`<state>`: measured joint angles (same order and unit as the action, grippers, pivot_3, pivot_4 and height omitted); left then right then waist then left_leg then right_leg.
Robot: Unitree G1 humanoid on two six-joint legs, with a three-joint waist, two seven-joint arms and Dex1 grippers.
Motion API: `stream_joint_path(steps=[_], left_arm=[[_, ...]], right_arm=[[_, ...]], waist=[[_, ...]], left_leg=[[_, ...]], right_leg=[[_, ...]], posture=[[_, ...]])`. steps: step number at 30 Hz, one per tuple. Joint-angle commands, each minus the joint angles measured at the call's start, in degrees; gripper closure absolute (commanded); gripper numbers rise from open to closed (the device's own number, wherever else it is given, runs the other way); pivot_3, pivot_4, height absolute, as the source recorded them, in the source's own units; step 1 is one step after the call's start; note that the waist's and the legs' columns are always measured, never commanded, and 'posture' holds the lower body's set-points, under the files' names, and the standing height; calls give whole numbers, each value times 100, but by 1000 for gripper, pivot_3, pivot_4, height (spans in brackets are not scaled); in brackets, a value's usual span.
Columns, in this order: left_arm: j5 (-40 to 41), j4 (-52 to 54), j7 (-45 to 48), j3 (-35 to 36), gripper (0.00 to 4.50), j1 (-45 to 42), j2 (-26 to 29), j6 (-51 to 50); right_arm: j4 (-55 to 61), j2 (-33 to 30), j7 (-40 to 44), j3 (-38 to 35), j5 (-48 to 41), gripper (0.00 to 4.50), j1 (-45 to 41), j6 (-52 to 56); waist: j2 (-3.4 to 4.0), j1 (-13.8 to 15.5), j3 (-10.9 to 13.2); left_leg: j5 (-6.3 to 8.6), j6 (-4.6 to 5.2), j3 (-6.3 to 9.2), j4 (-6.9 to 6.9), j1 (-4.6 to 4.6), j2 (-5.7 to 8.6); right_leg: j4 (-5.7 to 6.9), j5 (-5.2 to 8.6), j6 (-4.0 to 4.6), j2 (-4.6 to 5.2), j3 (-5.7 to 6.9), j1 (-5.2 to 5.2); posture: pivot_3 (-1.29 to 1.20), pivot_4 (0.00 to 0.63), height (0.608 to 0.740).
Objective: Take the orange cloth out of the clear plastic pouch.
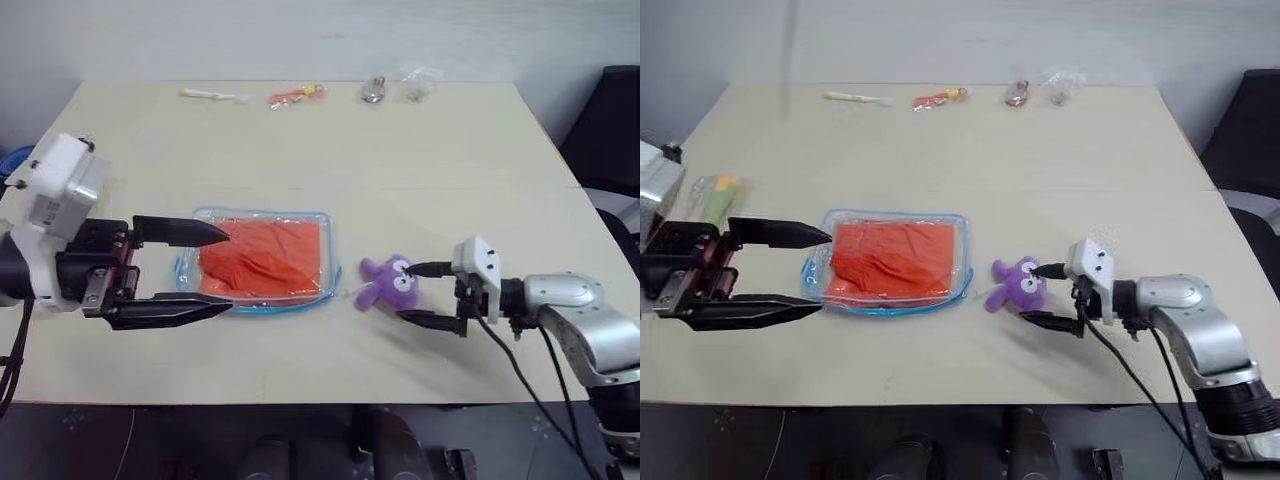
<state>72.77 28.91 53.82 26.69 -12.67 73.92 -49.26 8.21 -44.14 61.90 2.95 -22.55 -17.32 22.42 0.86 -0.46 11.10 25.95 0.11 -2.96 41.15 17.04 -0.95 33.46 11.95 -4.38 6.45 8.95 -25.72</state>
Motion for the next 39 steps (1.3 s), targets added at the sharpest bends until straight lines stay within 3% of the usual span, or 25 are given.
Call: stream_joint_path(steps=[1,11,16,19,22,26,32,37,39], left_arm=[[-236,106,-43,-78,0,-91,-120,62],[-598,29,30,-357,0,-463,-348,59],[-731,16,87,-411,0,-489,-420,51],[-767,27,159,-378,0,-444,-432,15],[-798,19,208,-400,0,-461,-448,-4],[-849,7,226,-490,0,-524,-484,-8],[-964,64,231,-681,0,-565,-570,-13],[-1147,88,256,-792,0,-538,-625,39],[-1306,129,304,-861,0,-467,-642,107]], right_arm=[[-27,102,-71,70,177,1223,-23,-224],[84,177,-159,65,310,4472,142,-368],[479,58,-60,-152,-34,4472,373,-19],[1300,-542,658,-526,-894,4472,927,582],[1686,-919,891,-527,-1163,4472,1218,878],[1831,-721,484,-143,-1097,4472,1111,1199],[1647,110,-186,1026,-362,4472,796,1205],[1565,293,-246,1129,-406,4472,690,1354],[1569,300,-249,1093,-481,4047,691,1453]], waist=[[1,-5,0],[0,6,0],[0,19,0],[6,57,3],[-3,54,-1],[-4,19,-2],[-4,23,-2],[-4,19,-3],[-4,19,-3]], left_leg=[[-1,-2,0,0,0,0],[-1,-5,1,2,0,-3],[-1,-5,2,2,1,-3],[-1,-4,6,1,3,-2],[-1,-4,13,1,6,-2],[0,-6,7,1,-4,-4],[-1,-9,9,2,-3,-5],[-1,-10,9,2,-4,-7],[-2,-11,9,2,-4,-7]], right_leg=[[0,0,0,-1,0,-1],[0,1,2,-3,-1,0],[-1,1,2,-3,-1,0],[-2,1,2,-2,0,0],[-9,1,2,-2,3,2],[-3,1,2,-3,-3,7],[1,3,5,-4,-1,5],[1,3,6,-8,-1,5],[1,4,6,-9,-1,6]], posture=[[0,150,740],[0,150,740],[0,150,740],[0,150,740],[0,150,740],[0,150,740],[0,150,740],[0,150,740],[0,150,740]])
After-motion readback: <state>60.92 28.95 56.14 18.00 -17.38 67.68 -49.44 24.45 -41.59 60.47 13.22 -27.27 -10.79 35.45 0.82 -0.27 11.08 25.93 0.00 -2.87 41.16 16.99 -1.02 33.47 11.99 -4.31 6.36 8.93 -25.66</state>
